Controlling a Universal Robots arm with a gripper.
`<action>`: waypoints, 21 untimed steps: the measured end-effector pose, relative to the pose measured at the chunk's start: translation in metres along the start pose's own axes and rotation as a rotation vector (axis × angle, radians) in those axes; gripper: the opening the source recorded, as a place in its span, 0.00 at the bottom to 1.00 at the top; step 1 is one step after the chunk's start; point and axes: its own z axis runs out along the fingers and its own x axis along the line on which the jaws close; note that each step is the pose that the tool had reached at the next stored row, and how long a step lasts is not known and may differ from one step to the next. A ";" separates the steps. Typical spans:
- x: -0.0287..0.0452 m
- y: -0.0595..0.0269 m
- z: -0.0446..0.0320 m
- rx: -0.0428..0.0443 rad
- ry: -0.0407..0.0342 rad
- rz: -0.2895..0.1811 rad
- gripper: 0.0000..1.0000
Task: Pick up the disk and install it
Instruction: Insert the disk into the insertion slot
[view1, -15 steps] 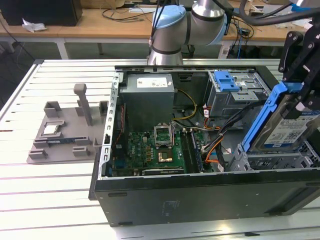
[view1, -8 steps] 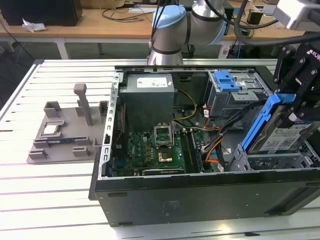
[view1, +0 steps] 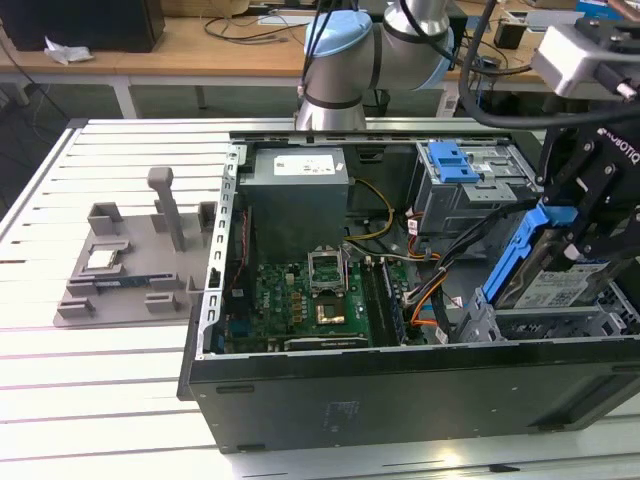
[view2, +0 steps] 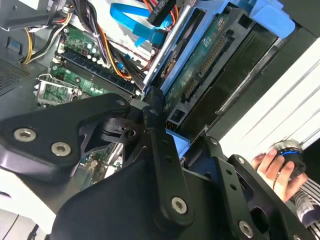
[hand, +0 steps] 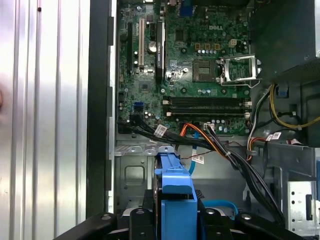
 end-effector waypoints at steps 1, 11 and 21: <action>0.0001 -0.0002 0.0033 -0.0002 0.0006 0.000 0.37; 0.0001 -0.0003 0.0048 -0.0002 0.0000 0.000 0.44; 0.0001 -0.0003 0.0052 -0.0002 0.0001 0.000 0.30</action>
